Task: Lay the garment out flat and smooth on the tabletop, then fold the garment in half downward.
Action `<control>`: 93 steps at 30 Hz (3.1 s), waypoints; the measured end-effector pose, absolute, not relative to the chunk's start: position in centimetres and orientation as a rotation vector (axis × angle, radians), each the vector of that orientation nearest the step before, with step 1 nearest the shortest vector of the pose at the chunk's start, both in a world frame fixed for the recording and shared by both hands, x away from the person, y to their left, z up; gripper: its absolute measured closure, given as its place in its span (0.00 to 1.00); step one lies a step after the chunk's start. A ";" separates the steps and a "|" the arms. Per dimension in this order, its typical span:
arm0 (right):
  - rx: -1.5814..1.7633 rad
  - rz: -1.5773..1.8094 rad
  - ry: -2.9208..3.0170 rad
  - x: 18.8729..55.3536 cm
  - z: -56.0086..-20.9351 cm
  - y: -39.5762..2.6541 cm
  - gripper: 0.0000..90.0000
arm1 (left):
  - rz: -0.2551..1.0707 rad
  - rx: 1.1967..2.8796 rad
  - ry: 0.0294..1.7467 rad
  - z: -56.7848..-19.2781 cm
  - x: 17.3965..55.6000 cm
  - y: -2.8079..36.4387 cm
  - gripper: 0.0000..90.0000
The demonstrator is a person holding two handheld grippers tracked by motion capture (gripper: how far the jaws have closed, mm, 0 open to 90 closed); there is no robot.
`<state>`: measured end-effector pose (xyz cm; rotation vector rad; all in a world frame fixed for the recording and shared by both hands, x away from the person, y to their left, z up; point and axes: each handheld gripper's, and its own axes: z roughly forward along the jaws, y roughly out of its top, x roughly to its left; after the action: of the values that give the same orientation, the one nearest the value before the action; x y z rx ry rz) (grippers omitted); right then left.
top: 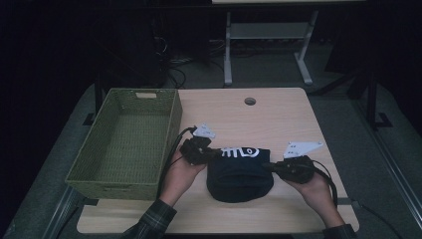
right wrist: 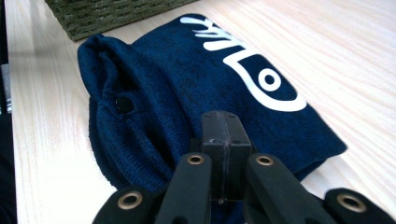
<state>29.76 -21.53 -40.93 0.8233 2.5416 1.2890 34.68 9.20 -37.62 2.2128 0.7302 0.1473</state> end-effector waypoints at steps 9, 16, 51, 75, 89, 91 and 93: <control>0.824 1.276 2.582 28.9 -42.2 -21.4 1.00 | 0.107 2.277 0.764 -40.5 37.6 7.3 1.00; 0.832 1.259 2.634 28.0 -43.6 -21.1 1.00 | 0.078 2.323 0.774 -42.4 37.9 6.8 1.00; 0.789 1.331 2.545 26.9 -43.0 -20.2 1.00 | 0.025 2.289 0.664 -40.4 34.9 7.2 1.00; 0.983 1.177 2.451 27.4 -44.7 -22.6 0.67 | 0.048 2.371 0.753 -41.5 33.8 8.7 0.76; 1.270 1.020 2.272 26.6 -47.3 -27.7 0.08 | 0.058 2.334 0.847 -42.7 35.0 9.2 0.20; 1.302 1.011 2.259 26.9 -47.7 -27.9 0.06 | 0.050 2.334 0.858 -43.1 35.1 9.2 0.18; 1.315 0.987 2.253 27.0 -48.0 -27.9 0.05 | 0.054 2.345 0.858 -43.4 35.2 9.2 0.16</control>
<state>26.99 -27.89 -47.98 1.3151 2.2528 0.9871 35.23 9.22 -43.36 2.3455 0.8578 0.0539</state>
